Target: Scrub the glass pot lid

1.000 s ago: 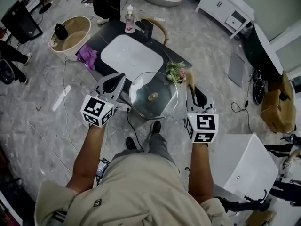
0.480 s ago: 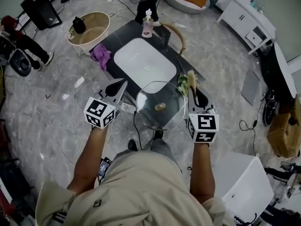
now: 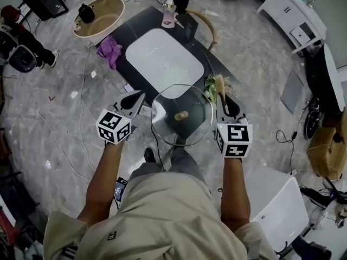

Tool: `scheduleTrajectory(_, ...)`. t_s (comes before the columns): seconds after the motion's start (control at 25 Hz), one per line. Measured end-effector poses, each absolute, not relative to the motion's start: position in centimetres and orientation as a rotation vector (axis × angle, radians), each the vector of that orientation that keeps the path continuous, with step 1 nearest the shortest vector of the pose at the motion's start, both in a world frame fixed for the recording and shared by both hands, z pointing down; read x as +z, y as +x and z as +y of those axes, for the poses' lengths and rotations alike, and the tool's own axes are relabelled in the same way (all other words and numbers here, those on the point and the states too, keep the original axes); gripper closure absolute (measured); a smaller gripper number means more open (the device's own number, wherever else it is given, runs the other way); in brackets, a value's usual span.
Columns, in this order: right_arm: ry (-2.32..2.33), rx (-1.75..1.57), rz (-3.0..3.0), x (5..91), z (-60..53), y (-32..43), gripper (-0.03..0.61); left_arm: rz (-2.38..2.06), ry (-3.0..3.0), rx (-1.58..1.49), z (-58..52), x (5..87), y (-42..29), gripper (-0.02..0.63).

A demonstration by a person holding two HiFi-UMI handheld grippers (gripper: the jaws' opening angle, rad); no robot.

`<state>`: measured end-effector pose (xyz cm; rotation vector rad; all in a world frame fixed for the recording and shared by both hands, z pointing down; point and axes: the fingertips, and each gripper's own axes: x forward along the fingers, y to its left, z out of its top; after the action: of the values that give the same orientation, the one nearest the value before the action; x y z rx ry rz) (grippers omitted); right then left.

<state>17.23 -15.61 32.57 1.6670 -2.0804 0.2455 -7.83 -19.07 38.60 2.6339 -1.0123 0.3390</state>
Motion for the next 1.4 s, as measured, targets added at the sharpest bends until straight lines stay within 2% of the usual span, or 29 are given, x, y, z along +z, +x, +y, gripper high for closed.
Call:
scheduleTrajectory(0.68,1.500,0.435,-2.034,45.9,-19.2,16.7,0.538,-0.941,2.312,0.384,-18.5,53.9,-7.0,0.595)
scheduleTrajectory(0.84,1.464,0.462,-2.043,47.7,-19.9,15.8,0.538,-0.915,2.248,0.369,-18.1,56.1,-6.9,0.503)
scheduleTrajectory(1.12,1.428,0.485,-2.039,50.2,-20.9,15.4,0.538,-0.863,2.123,0.313,-17.3,59.7,-6.5,0.391)
scheduleTrajectory(1.32,1.418,0.492,-2.016,52.0,-21.4,15.7,0.537,-0.799,2.066,0.242,-16.8,60.8,-5.6,0.379)
scheduleTrajectory(1.4,1.413,0.487,-2.005,52.6,-21.6,15.7,0.538,-0.789,2.049,0.227,-16.7,61.1,-5.5,0.393)
